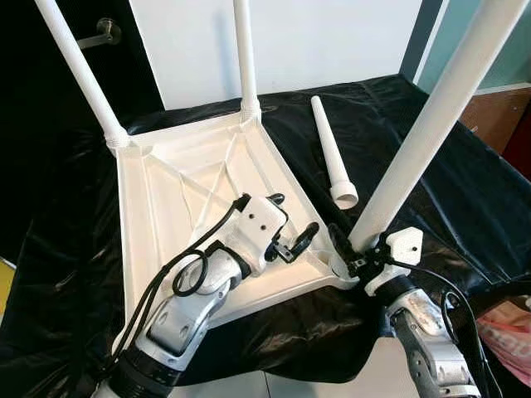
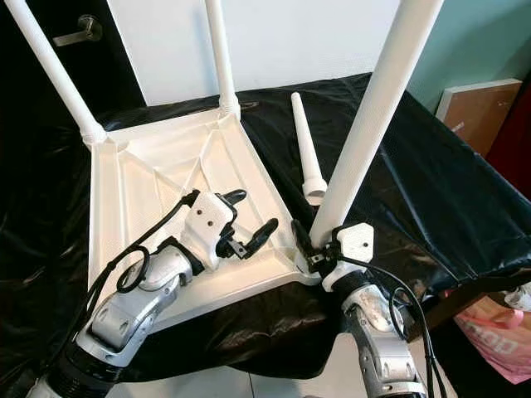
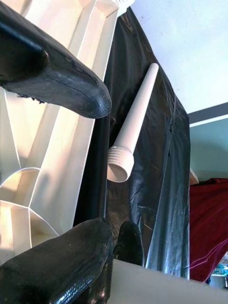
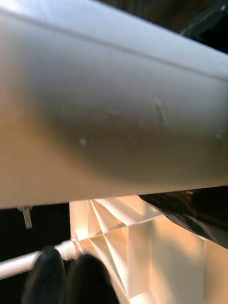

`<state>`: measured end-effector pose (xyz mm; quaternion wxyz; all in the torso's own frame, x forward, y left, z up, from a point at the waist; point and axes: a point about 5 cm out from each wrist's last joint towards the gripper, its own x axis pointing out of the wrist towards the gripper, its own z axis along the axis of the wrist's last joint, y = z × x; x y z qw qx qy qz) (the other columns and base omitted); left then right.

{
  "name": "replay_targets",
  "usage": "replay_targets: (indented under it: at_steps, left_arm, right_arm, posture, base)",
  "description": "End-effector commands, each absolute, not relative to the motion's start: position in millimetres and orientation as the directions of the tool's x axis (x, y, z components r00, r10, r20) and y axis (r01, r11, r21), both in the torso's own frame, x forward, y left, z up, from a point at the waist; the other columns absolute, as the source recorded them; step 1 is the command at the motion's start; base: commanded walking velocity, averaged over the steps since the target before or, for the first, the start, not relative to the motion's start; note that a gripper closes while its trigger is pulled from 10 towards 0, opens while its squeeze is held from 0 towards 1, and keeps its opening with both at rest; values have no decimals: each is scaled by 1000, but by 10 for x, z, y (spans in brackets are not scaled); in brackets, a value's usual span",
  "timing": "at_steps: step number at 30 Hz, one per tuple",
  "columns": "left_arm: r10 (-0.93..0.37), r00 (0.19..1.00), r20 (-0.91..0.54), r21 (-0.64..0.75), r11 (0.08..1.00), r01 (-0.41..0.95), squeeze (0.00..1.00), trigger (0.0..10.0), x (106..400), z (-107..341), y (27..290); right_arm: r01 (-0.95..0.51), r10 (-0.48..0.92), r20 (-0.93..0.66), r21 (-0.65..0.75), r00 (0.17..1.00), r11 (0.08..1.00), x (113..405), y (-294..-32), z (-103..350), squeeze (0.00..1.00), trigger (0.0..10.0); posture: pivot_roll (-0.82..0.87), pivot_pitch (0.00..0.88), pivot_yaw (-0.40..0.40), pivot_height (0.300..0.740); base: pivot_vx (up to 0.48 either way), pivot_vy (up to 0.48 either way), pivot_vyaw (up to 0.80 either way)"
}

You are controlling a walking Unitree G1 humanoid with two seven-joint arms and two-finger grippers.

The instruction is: Building children table

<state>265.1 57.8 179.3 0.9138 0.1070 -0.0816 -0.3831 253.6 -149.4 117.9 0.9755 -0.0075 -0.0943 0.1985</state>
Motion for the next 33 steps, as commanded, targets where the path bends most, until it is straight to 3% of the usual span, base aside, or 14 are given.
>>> replay_targets:
  at_steps: [1, 13, 33]
  left_arm:
    - [-774, 632, 44, 269, 618, 739, 0, 10000, 2615, 1795, 558]
    - [-776, 630, 43, 269, 616, 740, 0, 10000, 2609, 1796, 561]
    - [-783, 621, 34, 279, 604, 747, 0, 10000, 2606, 1800, 572]
  right_arm:
    - [-394, 396, 34, -40, 918, 918, 2442, -1511, 869, 0, 10000]
    - [-427, 442, 18, -229, 897, 875, 2318, -1504, 704, 0, 10000]
    - [-342, 340, -42, -48, 939, 939, 2396, -1548, 585, 0, 10000]
  posture:
    - [-161, 72, 36, 740]
    - [-156, 70, 38, 740]
    - [-152, 57, 55, 740]
  base:
    - [0, 0, 0]
    - [0, 0, 0]
    - [0, 0, 0]
